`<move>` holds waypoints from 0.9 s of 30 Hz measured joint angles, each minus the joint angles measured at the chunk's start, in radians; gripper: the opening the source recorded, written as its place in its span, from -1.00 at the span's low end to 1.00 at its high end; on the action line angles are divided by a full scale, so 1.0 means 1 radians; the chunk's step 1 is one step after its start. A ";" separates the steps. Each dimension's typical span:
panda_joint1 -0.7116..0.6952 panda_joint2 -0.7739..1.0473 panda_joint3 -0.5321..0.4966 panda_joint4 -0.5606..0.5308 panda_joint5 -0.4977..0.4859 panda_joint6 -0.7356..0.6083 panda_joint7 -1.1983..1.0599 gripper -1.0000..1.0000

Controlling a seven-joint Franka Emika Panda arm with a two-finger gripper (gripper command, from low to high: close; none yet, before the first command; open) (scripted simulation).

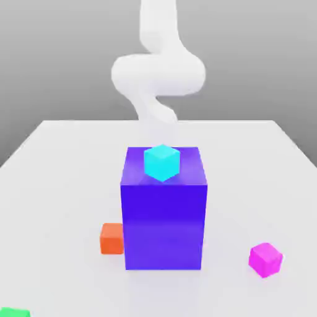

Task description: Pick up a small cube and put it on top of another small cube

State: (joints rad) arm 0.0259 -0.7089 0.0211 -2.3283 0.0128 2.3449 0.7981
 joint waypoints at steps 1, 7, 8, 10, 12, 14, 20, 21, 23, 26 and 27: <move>0.011 0.039 0.010 -0.012 0.005 0.019 -0.001 0.00; 0.073 0.258 0.073 -0.080 0.024 0.127 0.003 0.00; 0.083 0.294 0.084 -0.092 0.025 0.145 0.005 0.00; 0.099 0.366 0.111 -0.114 0.027 0.181 0.009 0.00; 0.117 0.439 0.136 -0.136 0.022 0.216 0.018 0.00; 0.135 0.511 0.161 -0.159 0.013 0.252 0.031 0.00; 0.217 0.732 0.216 -0.226 -0.055 0.359 0.096 0.00; 0.229 0.770 0.218 -0.237 -0.071 0.376 0.111 0.00; 0.257 0.844 0.216 -0.259 -0.107 0.411 0.142 0.00; 0.299 0.955 0.180 -0.257 -0.171 0.483 0.192 0.00; 0.314 0.991 0.162 -0.251 -0.191 0.510 0.208 0.00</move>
State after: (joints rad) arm 0.3400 0.2820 0.1830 -2.5790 -0.1782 2.8549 1.0061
